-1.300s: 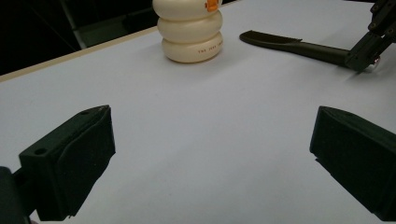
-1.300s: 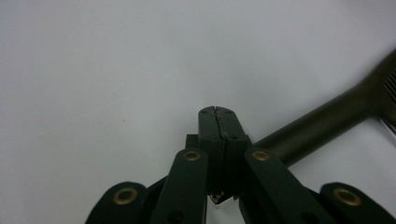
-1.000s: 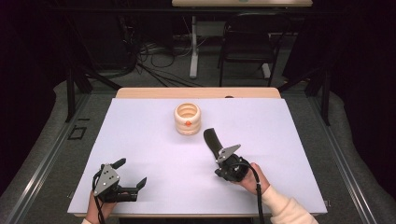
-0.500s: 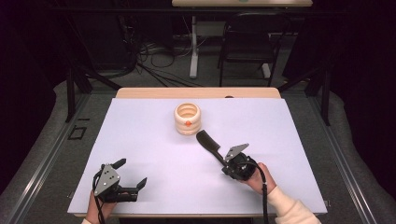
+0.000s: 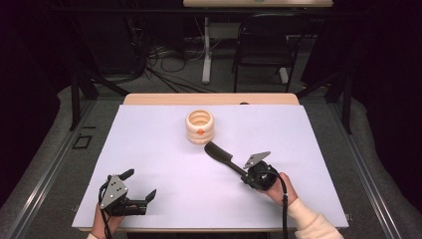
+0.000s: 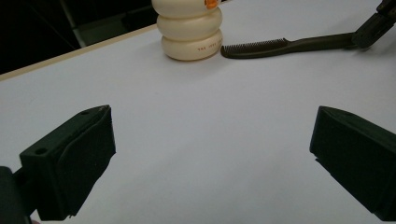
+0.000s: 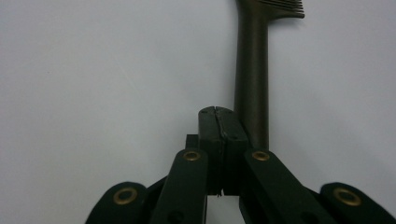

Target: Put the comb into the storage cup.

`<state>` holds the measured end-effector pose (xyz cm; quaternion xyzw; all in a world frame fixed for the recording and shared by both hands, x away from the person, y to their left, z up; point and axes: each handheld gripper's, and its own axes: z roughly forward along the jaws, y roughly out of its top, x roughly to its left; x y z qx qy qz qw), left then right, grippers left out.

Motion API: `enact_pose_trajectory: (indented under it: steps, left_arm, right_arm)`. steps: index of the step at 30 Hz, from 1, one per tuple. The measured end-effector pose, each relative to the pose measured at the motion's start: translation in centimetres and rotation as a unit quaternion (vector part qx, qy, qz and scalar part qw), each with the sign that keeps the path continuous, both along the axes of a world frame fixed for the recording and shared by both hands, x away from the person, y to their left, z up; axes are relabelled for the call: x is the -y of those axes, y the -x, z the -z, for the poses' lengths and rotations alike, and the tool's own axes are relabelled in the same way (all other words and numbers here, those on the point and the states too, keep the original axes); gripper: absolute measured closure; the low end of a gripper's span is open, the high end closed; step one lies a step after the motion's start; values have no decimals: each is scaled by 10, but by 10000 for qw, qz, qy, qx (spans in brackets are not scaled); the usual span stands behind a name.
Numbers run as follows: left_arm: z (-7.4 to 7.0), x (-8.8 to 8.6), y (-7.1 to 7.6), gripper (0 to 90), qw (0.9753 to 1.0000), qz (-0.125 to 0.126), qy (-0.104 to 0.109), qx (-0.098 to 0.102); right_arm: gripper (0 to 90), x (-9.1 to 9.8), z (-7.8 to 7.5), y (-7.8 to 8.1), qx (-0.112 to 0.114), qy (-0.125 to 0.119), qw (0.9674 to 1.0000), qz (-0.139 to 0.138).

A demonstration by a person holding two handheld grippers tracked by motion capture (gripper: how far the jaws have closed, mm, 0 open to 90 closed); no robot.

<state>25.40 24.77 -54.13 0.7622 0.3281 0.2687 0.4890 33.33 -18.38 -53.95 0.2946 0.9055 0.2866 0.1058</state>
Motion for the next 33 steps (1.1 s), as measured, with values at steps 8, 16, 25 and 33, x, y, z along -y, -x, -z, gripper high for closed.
enact_pose_trajectory:
  steps: [8,16,25,33]
  left_arm:
    - [0,0,0,2,10000,0,1,12]
    - [0,0,-1,1,10000,-6,12,2]
    - [0,-1,-1,2,10000,-8,51,-9]
    - [0,-1,-1,2,10000,-15,49,-11]
  right_arm:
    - [900,4,0,-3,69,-6,9999,146]
    - [900,8,0,-6,156,82,9994,289]
    - [876,8,0,-6,176,96,9996,188]
    - [651,2,-11,2,131,-44,9997,-192]
